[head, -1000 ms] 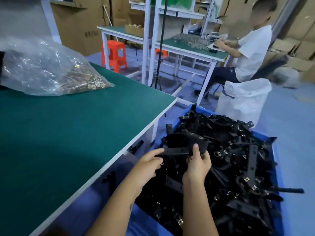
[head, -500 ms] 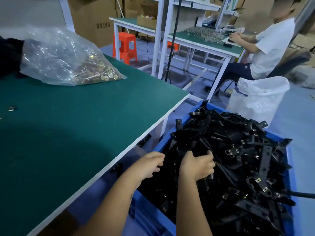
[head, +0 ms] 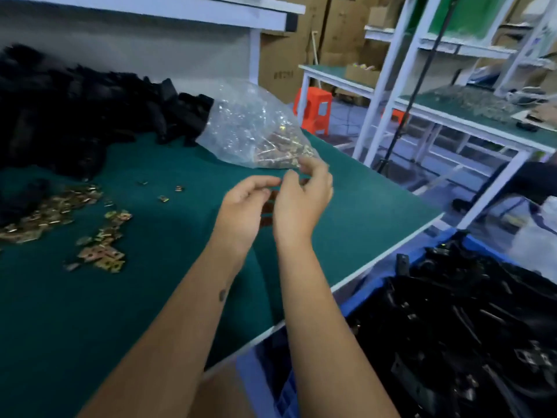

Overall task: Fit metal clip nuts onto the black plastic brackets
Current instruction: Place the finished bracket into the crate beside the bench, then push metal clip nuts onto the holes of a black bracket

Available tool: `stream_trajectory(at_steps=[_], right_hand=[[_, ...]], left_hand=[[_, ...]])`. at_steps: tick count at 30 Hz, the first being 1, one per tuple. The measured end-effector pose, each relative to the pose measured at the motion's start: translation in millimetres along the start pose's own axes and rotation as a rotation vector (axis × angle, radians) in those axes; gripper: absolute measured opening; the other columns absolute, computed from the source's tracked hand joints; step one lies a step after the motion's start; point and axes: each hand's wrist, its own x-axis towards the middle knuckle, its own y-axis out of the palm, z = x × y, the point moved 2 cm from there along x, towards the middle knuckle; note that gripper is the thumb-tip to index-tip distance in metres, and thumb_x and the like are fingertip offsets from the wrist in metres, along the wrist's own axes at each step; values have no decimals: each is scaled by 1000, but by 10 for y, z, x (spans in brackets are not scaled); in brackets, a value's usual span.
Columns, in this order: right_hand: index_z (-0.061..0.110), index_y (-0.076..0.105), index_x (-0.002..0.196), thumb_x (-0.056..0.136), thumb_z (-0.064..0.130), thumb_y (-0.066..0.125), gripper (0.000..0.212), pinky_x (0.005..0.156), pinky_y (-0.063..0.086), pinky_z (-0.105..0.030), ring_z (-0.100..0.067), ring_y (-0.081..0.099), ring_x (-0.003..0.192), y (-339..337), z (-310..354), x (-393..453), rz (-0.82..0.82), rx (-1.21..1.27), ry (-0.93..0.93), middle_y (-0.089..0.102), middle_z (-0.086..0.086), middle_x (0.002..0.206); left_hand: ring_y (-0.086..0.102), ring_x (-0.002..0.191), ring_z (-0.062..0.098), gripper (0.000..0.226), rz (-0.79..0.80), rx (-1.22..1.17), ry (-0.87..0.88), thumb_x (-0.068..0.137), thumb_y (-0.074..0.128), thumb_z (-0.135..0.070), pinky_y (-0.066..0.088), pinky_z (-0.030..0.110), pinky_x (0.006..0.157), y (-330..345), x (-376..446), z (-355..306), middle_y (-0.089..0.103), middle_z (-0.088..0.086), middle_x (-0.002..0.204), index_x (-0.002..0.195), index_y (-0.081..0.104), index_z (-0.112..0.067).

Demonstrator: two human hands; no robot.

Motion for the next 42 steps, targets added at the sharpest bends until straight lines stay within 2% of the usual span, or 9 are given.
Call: stream_trajectory(at_steps=[9, 15, 19, 22, 29, 32, 35, 38, 42], right_hand=[[21, 60, 118, 92, 19, 52, 27, 99, 41, -35, -20, 46, 116, 1449, -2, -963, 862, -255, -122, 54, 0, 120], [23, 60, 121, 94, 27, 51, 29, 99, 41, -44, -25, 47, 117, 1963, -43, -1350, 1123, -435, -244, 56, -2, 122], [19, 59, 123, 94, 23, 51, 31, 95, 45, -42, -26, 49, 113, 2211, -89, -1378, 1087, -394, -263, 54, -4, 121], [30, 51, 136, 94, 27, 50, 42, 101, 35, -39, -27, 38, 123, 2400, -128, -1356, 1058, -453, -341, 46, -6, 130], [42, 30, 150, 101, 46, 31, 50, 110, 13, -47, -21, 24, 141, 2687, -176, -1319, 1193, -647, -310, 34, 4, 155], [33, 52, 140, 102, 35, 43, 39, 108, 24, -27, -9, 39, 131, 2572, -171, -1284, 1044, -270, -149, 45, 9, 143], [21, 71, 114, 96, 19, 60, 21, 79, 34, 0, 10, 51, 97, 2362, -137, -1188, 701, 36, -68, 55, 12, 113], [17, 69, 95, 91, 2, 63, 16, 72, 40, -8, 2, 53, 77, 2155, -138, -1094, 464, 117, 6, 59, 3, 96], [22, 45, 111, 90, -4, 60, 36, 65, 44, -12, 1, 48, 65, 1944, -93, -1098, 337, 337, 210, 51, 5, 84]], left_hand=[[61, 81, 5, 36, -688, 300, 121, 94, 43, 3, 47, 17, 74, -1863, -186, -87, 67, -5, 86, 80, 67, -20], [51, 69, 12, 33, -868, 579, 96, 98, 42, -5, 40, 30, 63, -2474, -251, -124, 62, 4, 90, 86, 65, -25], [57, 92, 29, 26, -906, 782, 9, 95, 47, -9, 42, 34, 71, -2530, -130, -88, 57, 13, 119, 101, 70, -20], [37, 123, 29, 27, -929, 951, 39, 93, 51, -6, 19, 15, 82, -2493, -102, -74, 47, 6, 133, 108, 71, -17], [31, 123, 22, 26, -862, 929, 5, 92, 51, -10, 20, 20, 90, -2547, -75, -38, 51, -3, 130, 103, 71, -24], [31, 124, 19, 25, -851, 906, -14, 92, 51, -13, 22, 23, 94, -2550, -74, -36, 51, -7, 127, 97, 70, -28], [30, 125, 20, 25, -847, 913, -23, 92, 51, -15, 25, 27, 101, -2562, -71, -27, 51, -7, 128, 98, 72, -28], [31, 126, 23, 25, -835, 942, -33, 93, 51, -15, 25, 28, 102, -2566, -55, -29, 50, -5, 131, 101, 73, -27], [41, 118, 20, 26, -857, 810, 87, 95, 50, -9, 27, 19, 89, -2541, -83, -61, 53, -5, 121, 95, 71, -25]])
